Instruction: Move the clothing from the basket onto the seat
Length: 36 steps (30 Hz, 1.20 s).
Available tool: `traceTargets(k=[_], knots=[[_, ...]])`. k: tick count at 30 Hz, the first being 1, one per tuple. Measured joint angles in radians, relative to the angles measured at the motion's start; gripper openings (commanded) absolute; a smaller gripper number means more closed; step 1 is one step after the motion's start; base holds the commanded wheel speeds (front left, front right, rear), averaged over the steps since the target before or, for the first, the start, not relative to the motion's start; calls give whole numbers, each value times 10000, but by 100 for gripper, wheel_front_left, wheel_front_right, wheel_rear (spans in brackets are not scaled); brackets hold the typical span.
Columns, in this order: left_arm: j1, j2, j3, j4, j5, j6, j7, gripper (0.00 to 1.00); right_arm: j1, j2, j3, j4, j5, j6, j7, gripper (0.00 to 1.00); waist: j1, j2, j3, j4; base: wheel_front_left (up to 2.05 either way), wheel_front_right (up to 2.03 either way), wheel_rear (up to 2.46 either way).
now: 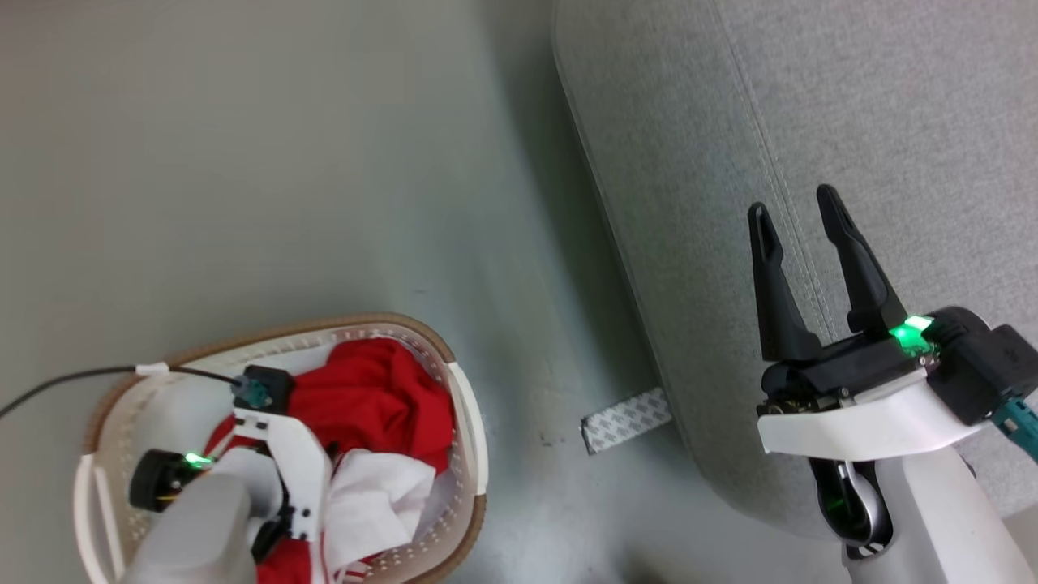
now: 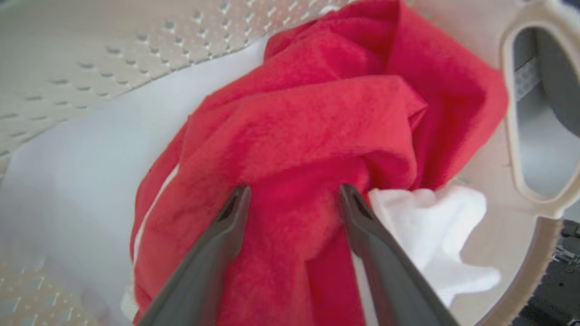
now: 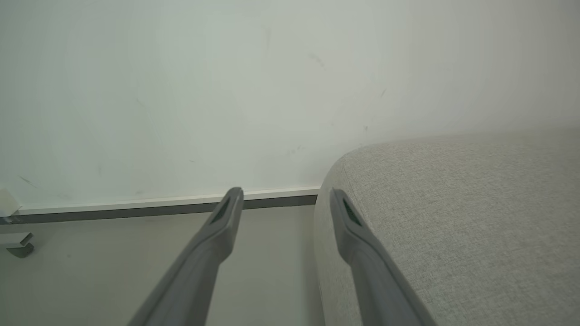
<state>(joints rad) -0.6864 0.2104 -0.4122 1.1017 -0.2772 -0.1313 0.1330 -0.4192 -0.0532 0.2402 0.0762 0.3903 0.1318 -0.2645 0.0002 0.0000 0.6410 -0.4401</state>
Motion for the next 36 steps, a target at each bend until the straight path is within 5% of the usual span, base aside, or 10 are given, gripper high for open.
traceTargets(k=[10,18,19,21,36], knots=[[-835,650,-1275,1012,-211,0,1133,100,-373,8,257,-2,516,0,2,100,0,0,1227,-560,0,0,0],[-1301,823,-1756,1264,-247,-4,1018,100,-473,10,226,-19,545,0,0,100,-1,0,1751,-655,0,0,0],[-1301,823,-1785,1281,-291,-4,920,81,-473,10,226,-8,545,0,0,100,-2,0,1748,-650,0,0,0],[-1292,811,-1820,1281,-407,-2,660,3,-476,15,215,69,543,0,2,100,-1,0,1701,-646,0,0,0],[-133,-769,-2823,673,-1937,0,-1501,0,-185,-19,-265,690,-756,0,2,100,-3,0,-593,354,0,0,0]])
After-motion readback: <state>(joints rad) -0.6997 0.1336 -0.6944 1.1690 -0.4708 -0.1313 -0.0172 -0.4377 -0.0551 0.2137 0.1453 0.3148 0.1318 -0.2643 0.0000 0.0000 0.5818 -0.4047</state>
